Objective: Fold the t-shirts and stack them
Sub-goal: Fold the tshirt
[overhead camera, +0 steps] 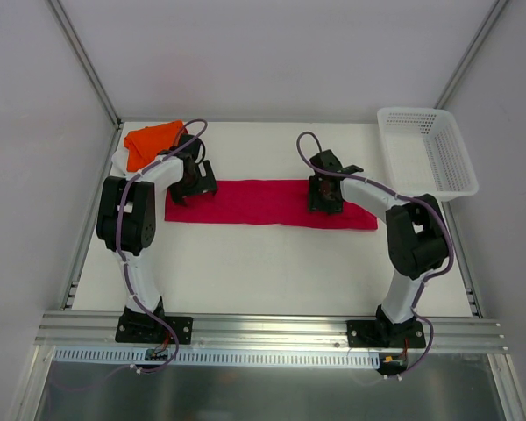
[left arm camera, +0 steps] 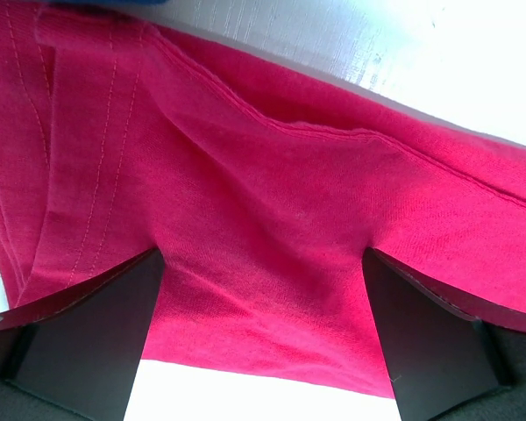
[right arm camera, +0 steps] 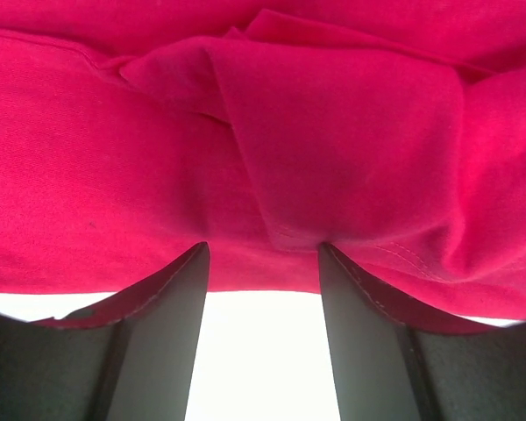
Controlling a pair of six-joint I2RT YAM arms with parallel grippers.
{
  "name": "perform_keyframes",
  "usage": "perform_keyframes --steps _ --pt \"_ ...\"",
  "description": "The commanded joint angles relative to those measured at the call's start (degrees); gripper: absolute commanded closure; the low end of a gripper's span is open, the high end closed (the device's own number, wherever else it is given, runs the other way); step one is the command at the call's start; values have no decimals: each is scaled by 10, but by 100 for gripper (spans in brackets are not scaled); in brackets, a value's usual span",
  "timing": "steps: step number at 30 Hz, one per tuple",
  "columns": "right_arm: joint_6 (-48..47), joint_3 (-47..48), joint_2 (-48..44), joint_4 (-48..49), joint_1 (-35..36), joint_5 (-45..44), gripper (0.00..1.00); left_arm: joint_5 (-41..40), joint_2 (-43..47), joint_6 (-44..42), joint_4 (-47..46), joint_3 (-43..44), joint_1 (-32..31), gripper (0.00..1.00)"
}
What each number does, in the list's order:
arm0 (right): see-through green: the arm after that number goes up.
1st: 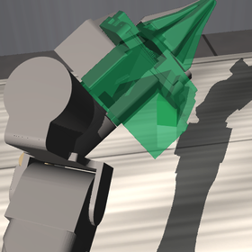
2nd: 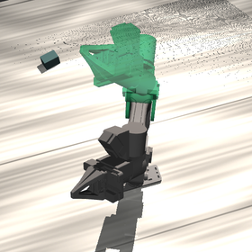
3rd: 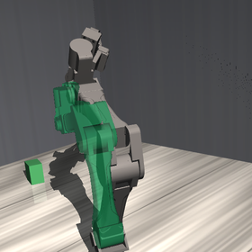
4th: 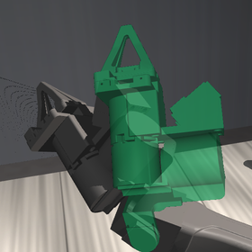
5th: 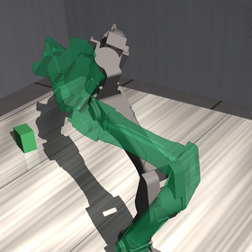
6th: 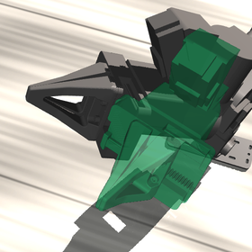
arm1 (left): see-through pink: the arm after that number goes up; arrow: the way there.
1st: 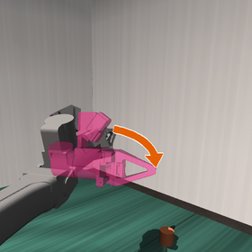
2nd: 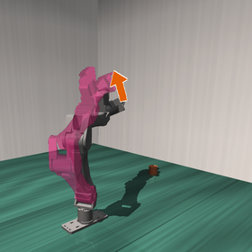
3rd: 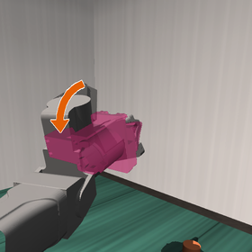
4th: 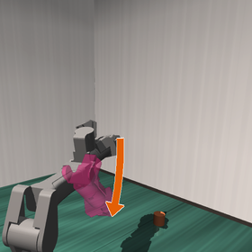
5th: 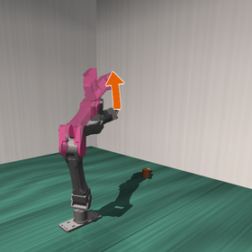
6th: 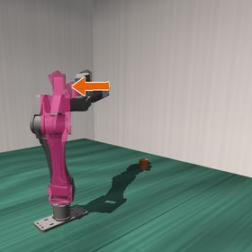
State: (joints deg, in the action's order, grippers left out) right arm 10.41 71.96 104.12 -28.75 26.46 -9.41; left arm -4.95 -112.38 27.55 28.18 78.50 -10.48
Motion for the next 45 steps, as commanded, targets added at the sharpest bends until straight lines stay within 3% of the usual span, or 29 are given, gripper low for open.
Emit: perform_keyframes --steps 1,11,21,33,45 --pt "0 -4 15 9 4 22 43 4 1 -6 13 -12 -5 1" --pt "3 -19 47 30 3 49 40 3 15 -3 13 -40 -15 1" --pt "-12 29 69 6 -8 44 39 -14 40 27 12 -87 -64 1" --pt "-28 127 124 -31 -40 62 37 -26 81 84 12 -162 -147 1" --pt "-83 315 228 -117 -62 88 31 -31 111 133 12 -214 -231 1"
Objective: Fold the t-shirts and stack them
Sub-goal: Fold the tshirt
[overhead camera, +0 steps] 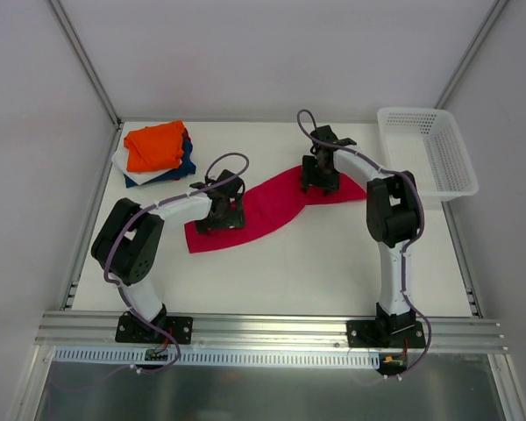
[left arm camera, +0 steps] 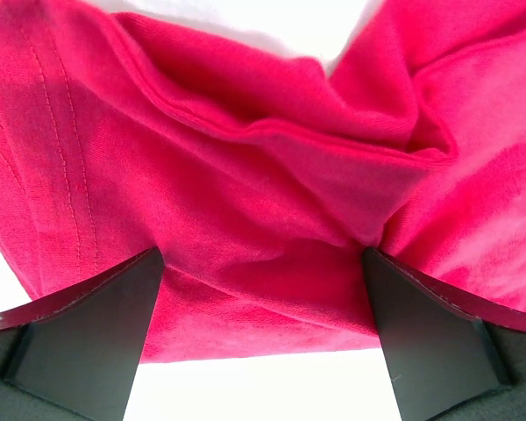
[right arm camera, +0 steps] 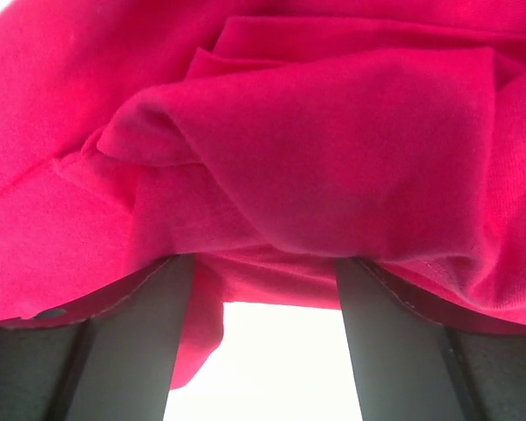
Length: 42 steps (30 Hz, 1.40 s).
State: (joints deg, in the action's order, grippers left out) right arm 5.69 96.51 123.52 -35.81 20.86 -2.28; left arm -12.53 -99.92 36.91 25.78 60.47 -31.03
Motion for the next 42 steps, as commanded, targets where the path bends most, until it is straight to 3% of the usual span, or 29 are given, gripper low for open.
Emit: perform_keyframes --steps 1,7,14,21,42 --pt "-45 89 44 -56 -6 28 30 45 -14 44 36 -34 -30 1" --pt "-123 230 118 -134 -7 78 23 49 -25 64 36 -40 -60 1" --pt "-195 328 167 -190 -31 165 19 55 -34 89 36 -39 -95 1" --pt "-224 351 180 -190 -52 207 17 67 -45 118 35 -34 -139 1" --pt "-161 372 218 -110 -66 263 15 120 -96 214 16 -11 -297 1"
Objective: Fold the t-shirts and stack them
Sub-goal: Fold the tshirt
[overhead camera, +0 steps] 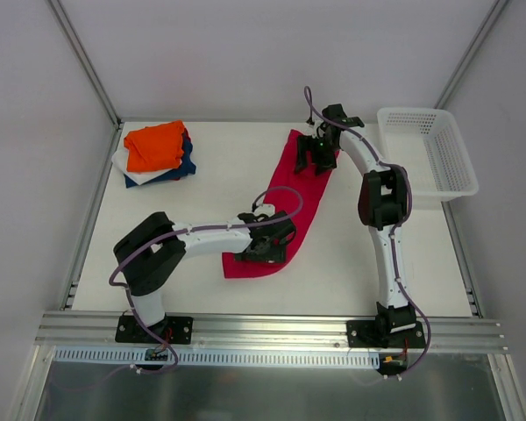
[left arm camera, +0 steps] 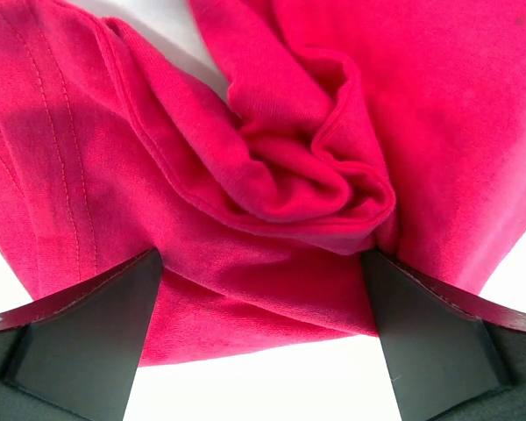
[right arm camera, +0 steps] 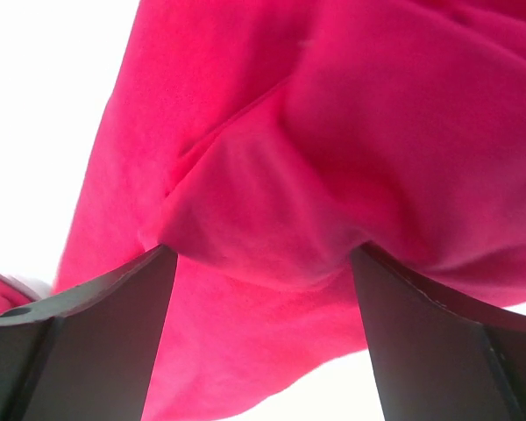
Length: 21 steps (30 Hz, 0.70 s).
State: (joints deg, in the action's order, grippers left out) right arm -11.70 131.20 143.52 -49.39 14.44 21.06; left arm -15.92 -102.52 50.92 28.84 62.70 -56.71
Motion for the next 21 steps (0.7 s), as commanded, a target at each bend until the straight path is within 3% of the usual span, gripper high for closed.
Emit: perform_keyframes --steps 1,9,15,21 --pt "15 26 19 32 -2 33 15 157 -70 78 -19 -31 -45 1" --pt "30 18 18 61 -4 45 14 163 -38 155 -52 -53 -86 1" --pt "34 -41 -11 97 -2 43 14 75 21 188 -49 -69 -72 1" --pt "35 -42 -15 100 -3 42 14 46 58 262 -50 -90 -66 1"
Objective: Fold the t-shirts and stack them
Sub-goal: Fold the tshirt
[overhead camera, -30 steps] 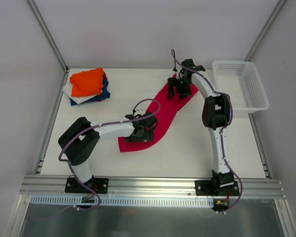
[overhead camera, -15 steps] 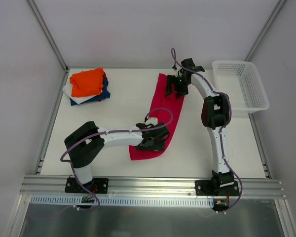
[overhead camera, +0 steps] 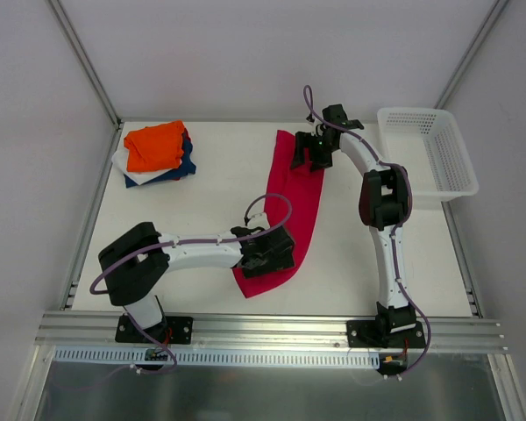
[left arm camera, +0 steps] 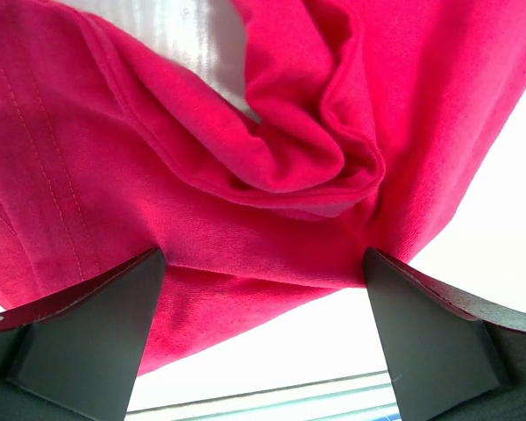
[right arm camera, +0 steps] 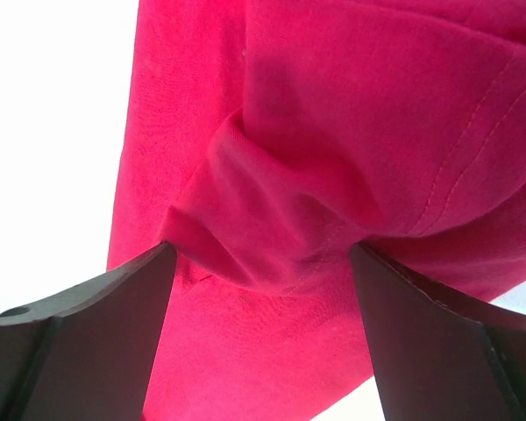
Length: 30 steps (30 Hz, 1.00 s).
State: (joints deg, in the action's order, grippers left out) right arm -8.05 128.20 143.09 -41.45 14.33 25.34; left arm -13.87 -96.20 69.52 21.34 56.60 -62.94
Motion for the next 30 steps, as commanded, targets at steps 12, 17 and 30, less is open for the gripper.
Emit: perform_keyframes --steps 12,17,30 --pt "1 -16 -6 37 -2 12 14 -58 81 275 -71 -81 -66 9" --pt "1 -13 -3 38 -2 16 14 -78 102 292 -120 -72 -99 7" --pt "0 -40 -55 45 -3 -8 15 -194 97 -105 -100 171 -101 1"
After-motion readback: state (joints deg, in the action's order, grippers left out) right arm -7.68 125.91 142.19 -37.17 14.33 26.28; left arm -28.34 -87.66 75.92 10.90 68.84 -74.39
